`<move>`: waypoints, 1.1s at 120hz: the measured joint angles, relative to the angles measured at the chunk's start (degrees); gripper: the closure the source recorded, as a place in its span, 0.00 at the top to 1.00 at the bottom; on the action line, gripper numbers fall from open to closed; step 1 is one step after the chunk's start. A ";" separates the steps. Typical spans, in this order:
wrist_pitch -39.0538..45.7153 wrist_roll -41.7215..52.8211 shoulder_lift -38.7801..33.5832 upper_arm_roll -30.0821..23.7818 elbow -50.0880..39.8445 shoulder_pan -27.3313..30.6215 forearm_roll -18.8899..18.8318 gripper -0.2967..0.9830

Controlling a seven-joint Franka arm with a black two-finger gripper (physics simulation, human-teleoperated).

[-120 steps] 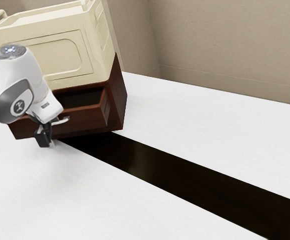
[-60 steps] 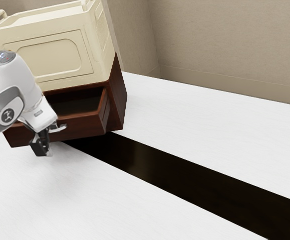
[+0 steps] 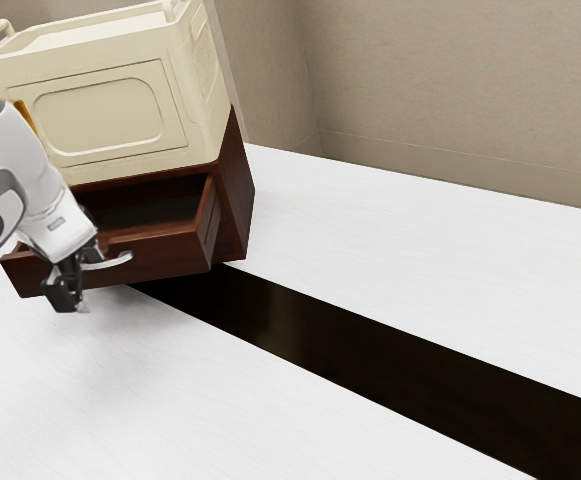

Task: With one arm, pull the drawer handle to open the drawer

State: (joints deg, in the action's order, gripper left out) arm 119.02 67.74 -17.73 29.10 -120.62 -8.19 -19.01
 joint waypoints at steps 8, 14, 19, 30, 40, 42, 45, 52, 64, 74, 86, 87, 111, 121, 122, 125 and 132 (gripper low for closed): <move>-0.25 -0.01 -0.47 0.01 -0.49 -0.07 -0.42 0.76; -0.41 -0.02 -0.83 0.00 -0.80 -0.07 -0.60 0.76; -0.51 -0.02 -1.25 0.00 -1.06 -0.07 -0.70 0.76; -0.69 -0.03 -1.74 0.00 -1.26 -0.07 -0.83 0.76; -0.83 -0.03 -2.22 0.06 -1.24 -0.06 -0.89 0.74; -0.85 -0.04 -2.35 0.07 -1.23 -0.06 -0.91 0.74; -0.89 -0.04 -2.51 0.08 -1.23 -0.04 -0.94 0.73; -0.97 -0.04 -2.88 0.09 -1.22 0.00 -1.06 0.73; -1.14 -0.05 -3.79 0.10 -1.08 0.02 -1.21 0.74; -1.40 -0.05 -4.53 0.10 -0.84 0.04 -1.29 0.75; -2.07 -0.06 -5.99 0.09 -0.48 0.26 -1.34 0.76; -2.15 -0.06 -6.12 0.09 -0.42 0.27 -1.34 0.76; -5.24 -0.13 -8.99 -0.47 2.26 0.11 -0.99 0.76; -7.88 -0.20 -8.24 -0.71 6.71 -0.94 -0.58 0.77; -8.22 -0.22 -8.18 -0.75 7.32 -1.18 -0.55 0.77; -9.33 -0.35 -7.85 -0.89 9.26 -1.84 -0.48 0.77; -11.87 -0.92 -6.44 -0.91 12.57 -2.54 0.28 0.77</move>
State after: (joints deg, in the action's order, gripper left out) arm 107.15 66.82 -24.17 28.19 -108.05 -10.73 -18.73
